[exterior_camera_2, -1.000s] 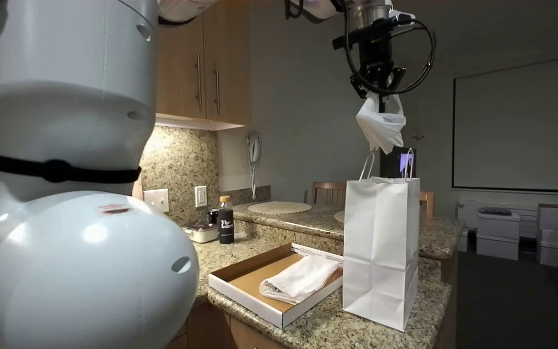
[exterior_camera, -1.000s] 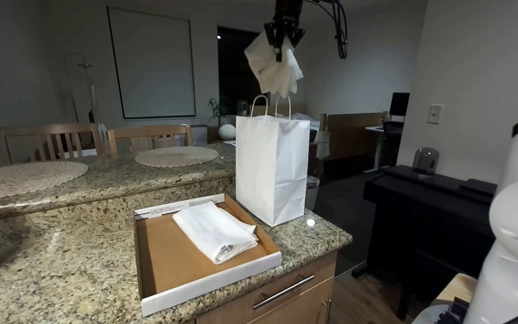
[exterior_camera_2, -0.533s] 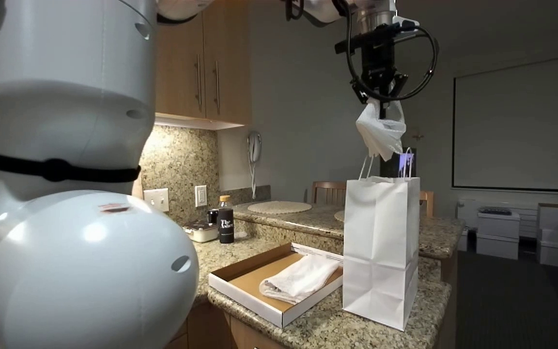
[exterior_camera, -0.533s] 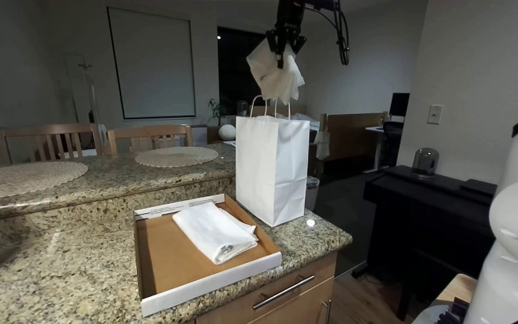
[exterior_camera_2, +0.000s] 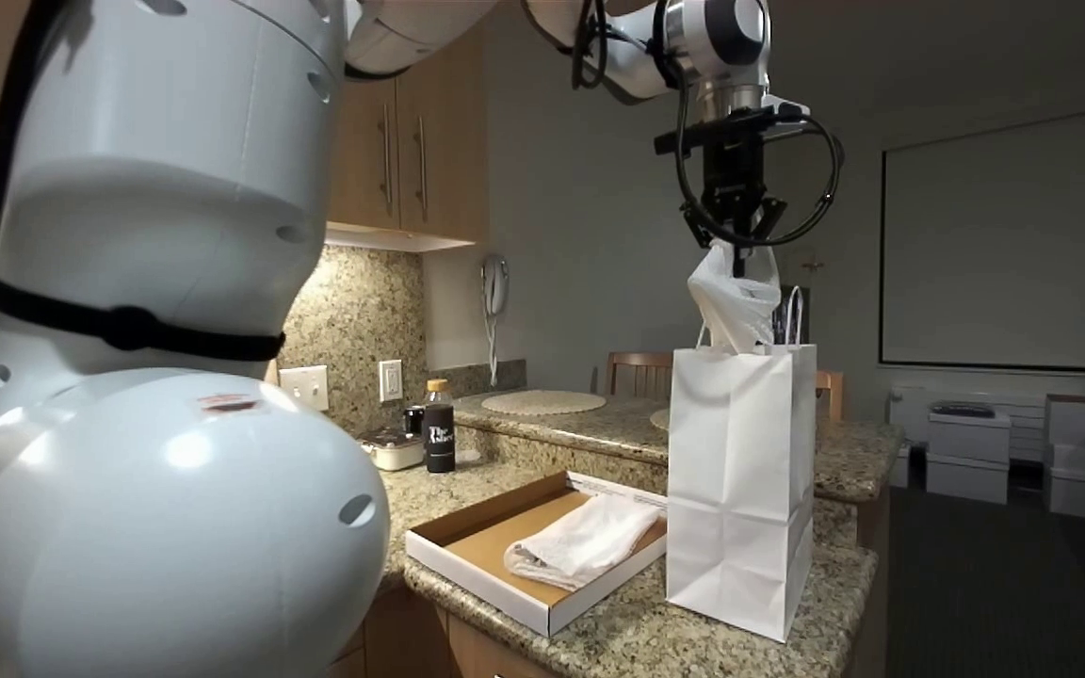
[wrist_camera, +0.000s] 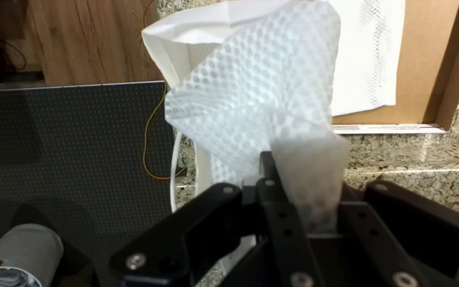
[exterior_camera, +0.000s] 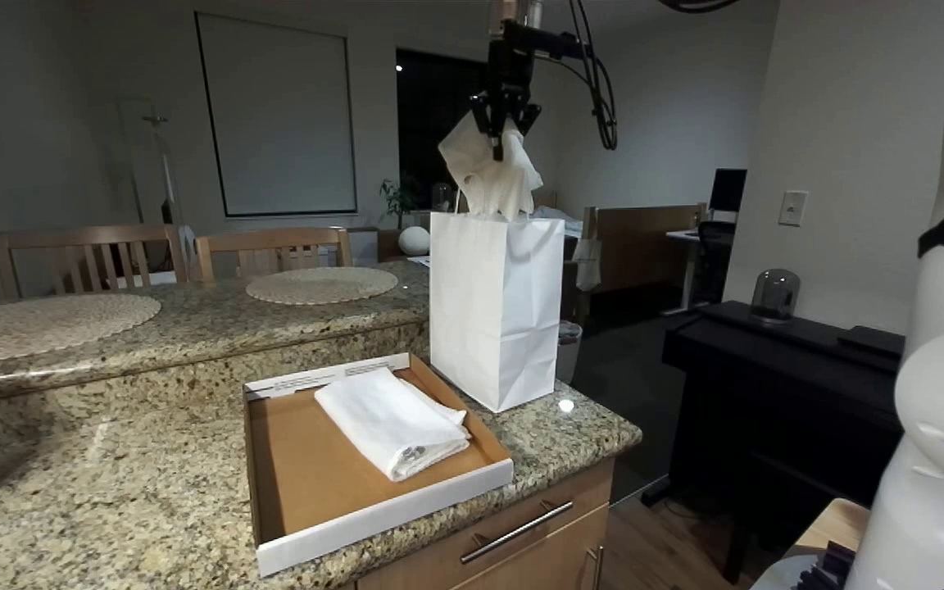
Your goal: Pick the cloths in the box and put them in the bag
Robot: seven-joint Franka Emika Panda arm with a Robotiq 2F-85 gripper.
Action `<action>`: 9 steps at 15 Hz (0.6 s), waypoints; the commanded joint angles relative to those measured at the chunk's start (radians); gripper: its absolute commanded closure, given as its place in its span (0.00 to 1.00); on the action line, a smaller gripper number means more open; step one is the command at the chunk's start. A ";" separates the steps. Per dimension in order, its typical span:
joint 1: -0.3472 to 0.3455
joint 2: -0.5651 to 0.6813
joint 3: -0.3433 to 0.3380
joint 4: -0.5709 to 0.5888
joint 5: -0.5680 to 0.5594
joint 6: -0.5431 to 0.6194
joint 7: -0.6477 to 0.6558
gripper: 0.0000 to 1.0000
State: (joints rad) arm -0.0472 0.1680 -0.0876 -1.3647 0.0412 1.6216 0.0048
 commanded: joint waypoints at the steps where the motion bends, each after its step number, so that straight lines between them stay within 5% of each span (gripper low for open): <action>1: 0.008 -0.001 0.000 -0.011 -0.006 0.034 0.047 0.63; 9: 0.009 -0.014 -0.001 -0.020 -0.008 0.029 0.083 0.19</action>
State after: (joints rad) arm -0.0434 0.1771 -0.0882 -1.3633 0.0412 1.6328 0.0563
